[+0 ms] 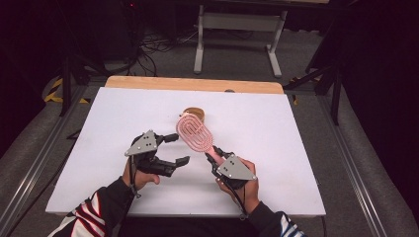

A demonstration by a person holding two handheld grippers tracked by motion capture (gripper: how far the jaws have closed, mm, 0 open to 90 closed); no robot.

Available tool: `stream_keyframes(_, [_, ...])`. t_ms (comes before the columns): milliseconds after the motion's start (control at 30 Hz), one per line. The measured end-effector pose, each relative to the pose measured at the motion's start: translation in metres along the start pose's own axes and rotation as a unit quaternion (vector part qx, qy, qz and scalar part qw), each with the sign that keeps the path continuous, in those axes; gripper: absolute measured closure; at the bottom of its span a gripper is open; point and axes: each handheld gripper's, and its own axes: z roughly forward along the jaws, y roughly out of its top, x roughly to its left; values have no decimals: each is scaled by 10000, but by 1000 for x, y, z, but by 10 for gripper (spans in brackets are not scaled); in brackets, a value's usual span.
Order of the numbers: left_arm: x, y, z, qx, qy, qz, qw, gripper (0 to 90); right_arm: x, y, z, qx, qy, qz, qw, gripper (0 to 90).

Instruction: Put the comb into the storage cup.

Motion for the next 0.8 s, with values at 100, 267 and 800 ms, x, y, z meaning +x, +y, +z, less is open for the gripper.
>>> stream_keyframes(100, [0, 2, 7, -79, -83, -185, 9998, 176, 2, 0, -1, -40, 14, 4, 10000, 696])
stream_keyframes(267, [1, 4, 14, -124, -164, -311, 9993, 211, 7, -1, 1, -3, 96, -148, 9998, 696])
stream_keyframes(800, [7, 3, 14, -624, -366, -819, 9940, 595, 12, -7, 9, 301, 60, -375, 9988, 698])
